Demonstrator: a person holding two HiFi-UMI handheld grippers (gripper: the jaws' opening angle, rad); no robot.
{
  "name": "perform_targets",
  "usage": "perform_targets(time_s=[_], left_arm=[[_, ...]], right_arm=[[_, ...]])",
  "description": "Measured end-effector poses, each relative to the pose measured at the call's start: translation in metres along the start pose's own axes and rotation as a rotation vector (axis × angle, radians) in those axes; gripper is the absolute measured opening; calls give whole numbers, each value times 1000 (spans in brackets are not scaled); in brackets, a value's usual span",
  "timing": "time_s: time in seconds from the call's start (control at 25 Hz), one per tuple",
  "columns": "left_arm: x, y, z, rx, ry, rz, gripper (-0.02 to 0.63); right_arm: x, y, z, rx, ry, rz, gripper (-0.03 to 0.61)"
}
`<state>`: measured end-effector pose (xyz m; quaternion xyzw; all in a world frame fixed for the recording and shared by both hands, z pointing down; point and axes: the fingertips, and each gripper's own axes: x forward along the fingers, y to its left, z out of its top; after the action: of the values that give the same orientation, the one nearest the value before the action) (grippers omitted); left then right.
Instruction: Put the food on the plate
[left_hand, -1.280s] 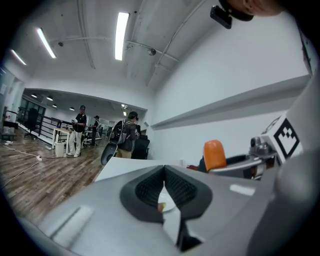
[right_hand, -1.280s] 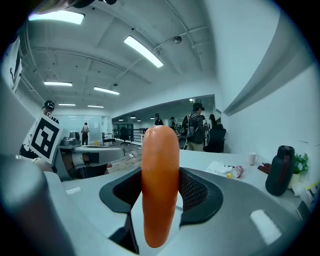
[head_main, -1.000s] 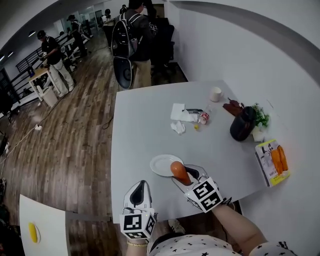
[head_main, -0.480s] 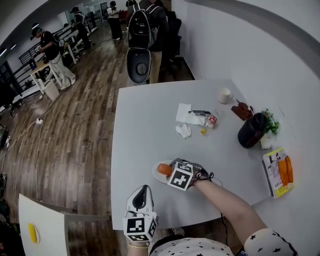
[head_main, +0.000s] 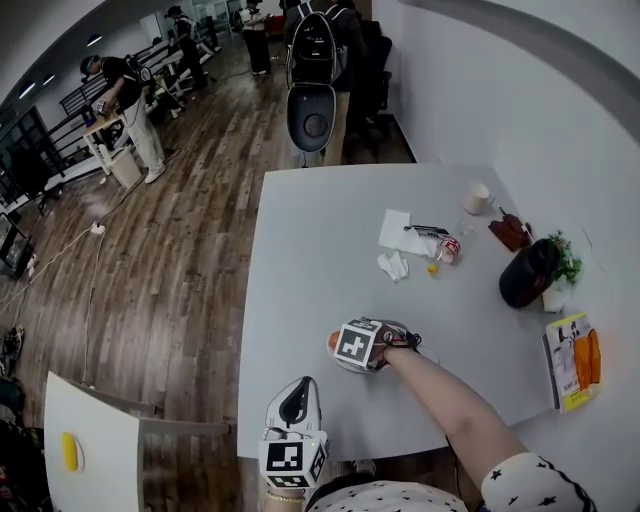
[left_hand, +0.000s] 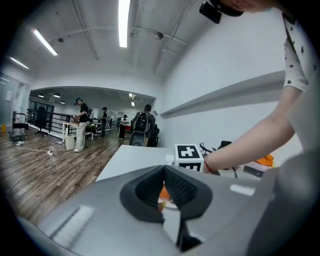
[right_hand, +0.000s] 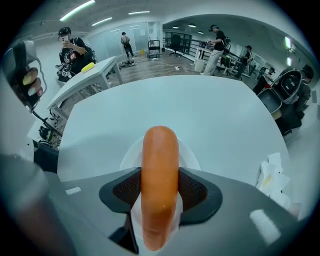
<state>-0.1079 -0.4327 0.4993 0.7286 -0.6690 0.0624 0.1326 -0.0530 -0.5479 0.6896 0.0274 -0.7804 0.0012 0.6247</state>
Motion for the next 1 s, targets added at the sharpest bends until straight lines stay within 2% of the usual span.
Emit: perform_targets(time_s=[0.16, 0.28, 0.32, 0.36, 0.44, 0.48, 0.6, 0.8, 0.92, 1.0], left_arm=[[-1, 4, -1, -6, 1, 14, 8], [-1, 2, 0, 0, 0, 9, 8], [-1, 0, 0, 3, -1, 5, 8], [-1, -2, 1, 6, -1, 0, 8], [0, -8, 3, 10, -1, -10, 8], [1, -11, 4, 12, -2, -16, 8], [3, -21, 9, 23, -9, -40, 8], [5, -37, 19, 24, -29, -79, 8], [7, -47, 22, 30, -37, -94, 8], [7, -52, 21, 33, -35, -98, 8]], right_arm=[[1, -1, 1, -1, -18, 18, 221], [-1, -1, 2, 16, -71, 0, 234], [-3, -1, 3, 40, -106, -1, 281], [-7, 1, 4, 78, -151, 0, 299], [-25, 2, 7, 166, -270, -17, 295], [-39, -1, 9, 198, -341, -58, 287], [-91, 2, 14, 297, -563, -167, 221], [-168, 33, 10, 537, -913, -224, 99], [-197, 49, -4, 651, -1037, -280, 7], [-208, 61, -14, 691, -1080, -308, 0]])
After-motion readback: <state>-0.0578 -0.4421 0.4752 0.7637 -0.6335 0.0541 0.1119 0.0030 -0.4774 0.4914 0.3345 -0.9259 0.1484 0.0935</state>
